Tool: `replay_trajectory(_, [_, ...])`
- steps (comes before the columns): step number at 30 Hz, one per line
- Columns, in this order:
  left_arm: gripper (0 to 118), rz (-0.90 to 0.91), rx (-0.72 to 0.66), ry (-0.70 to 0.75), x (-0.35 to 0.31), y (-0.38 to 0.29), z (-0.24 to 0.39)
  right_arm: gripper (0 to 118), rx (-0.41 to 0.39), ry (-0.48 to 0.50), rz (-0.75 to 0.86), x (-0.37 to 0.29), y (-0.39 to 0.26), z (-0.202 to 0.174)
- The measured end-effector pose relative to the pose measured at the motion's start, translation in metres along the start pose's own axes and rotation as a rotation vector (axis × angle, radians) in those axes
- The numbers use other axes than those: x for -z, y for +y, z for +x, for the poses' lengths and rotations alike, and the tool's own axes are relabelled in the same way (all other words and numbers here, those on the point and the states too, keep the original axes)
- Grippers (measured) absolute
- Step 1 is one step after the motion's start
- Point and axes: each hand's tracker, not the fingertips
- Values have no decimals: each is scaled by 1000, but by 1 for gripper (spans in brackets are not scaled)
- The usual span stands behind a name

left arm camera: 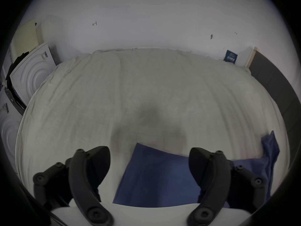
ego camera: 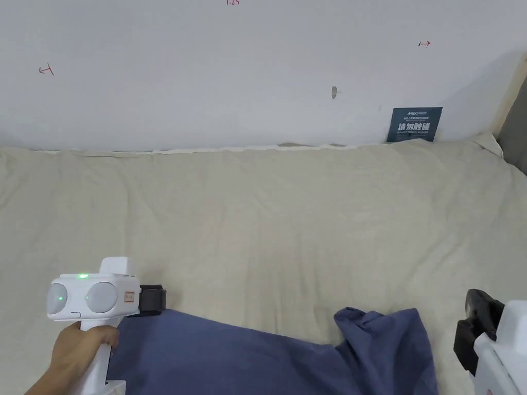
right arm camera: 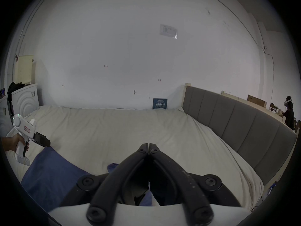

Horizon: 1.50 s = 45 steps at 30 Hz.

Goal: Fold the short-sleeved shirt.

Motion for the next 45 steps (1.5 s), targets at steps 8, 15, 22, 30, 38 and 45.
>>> replay_trajectory(8, [40, -54, 12, 3, 20, -13, 6, 2, 42, 13, -121, 25, -21, 8])
replay_trajectory(15, [3, 65, -36, -31, -27, -11, 10, 41, 64, 39, -378, 85, -33, 24])
replay_trajectory(22, [3, 177, 8, -101, -103, -14, 21, 101, 95, 56, -661, 158, -95, 19])
replay_trajectory(30, [3, 211, 17, -85, -142, -21, 10, 7, 13, 90, -677, 146, -107, -2])
replay_trajectory(38, [3, 320, -73, -46, -201, -17, -11, 6, -106, 76, -349, 77, 5, 3])
replay_trajectory(45, [3, 545, -154, -4, -298, 46, -37, 6, -116, 87, 9, 20, 147, 1])
